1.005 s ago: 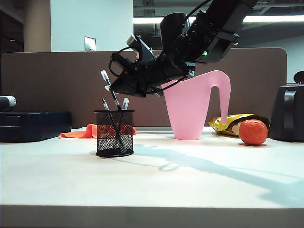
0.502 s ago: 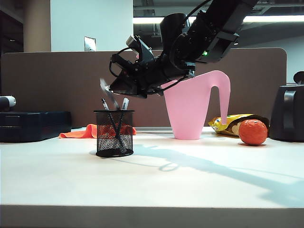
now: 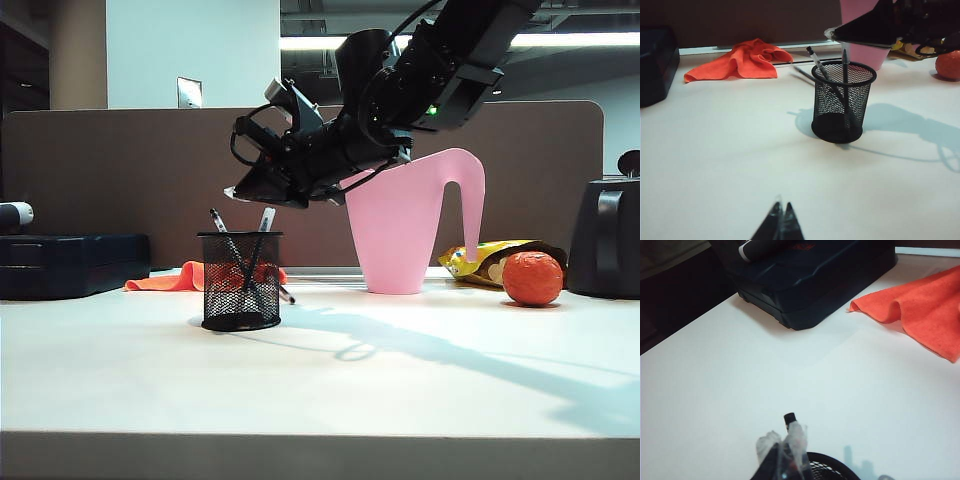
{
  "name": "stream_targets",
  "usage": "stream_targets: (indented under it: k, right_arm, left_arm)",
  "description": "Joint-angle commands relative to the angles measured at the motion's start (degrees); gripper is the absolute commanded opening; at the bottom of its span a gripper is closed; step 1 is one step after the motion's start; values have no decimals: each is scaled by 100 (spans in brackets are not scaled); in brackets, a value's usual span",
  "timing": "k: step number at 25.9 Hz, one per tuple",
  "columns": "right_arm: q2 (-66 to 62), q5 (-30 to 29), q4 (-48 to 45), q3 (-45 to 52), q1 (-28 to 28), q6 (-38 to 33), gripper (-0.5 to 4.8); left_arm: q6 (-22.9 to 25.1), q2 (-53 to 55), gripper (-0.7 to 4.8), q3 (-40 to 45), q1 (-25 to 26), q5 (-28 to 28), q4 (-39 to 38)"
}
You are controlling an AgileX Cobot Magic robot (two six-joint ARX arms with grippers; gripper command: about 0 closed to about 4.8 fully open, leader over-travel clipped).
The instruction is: Pick up a few water-based pens and put them in the pen basket.
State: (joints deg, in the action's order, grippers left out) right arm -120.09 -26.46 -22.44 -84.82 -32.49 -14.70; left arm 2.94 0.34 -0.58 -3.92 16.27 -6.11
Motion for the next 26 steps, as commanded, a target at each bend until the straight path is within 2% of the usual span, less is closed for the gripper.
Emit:
stream_targets:
  k: [1, 3, 6, 10, 14, 21, 24, 26]
  right_arm:
    - [168, 748, -186, -37, 70, 39, -9]
    - [212, 1237, -177, -39, 199, 33, -9]
    - [212, 1309, 46, -42, 411, 33, -9]
    - [179, 1915, 872, -201, 555, 278, -9]
    - [-188, 2249, 2059, -1239, 619, 896, -9]
    - [-1008, 1832, 2914, -2826, 802, 800, 3]
    - [-1176, 1578, 3023, -3110, 861, 702, 40]
    - [-1283, 1467, 3034, -3237, 866, 599, 90]
  left_arm:
    - [-15, 4, -4, -11, 7, -17, 59]
    - [-15, 4, -4, -11, 7, -17, 59]
    - [-15, 4, -4, -11, 7, -17, 57]
    - [-15, 2, -4, -11, 7, -17, 57]
    - [-17, 2, -4, -11, 7, -17, 44]
    - [-17, 2, -4, -9, 4, -15, -59]
    - [-15, 2, -4, -9, 4, -17, -98]
    - [-15, 2, -4, -9, 4, -17, -125]
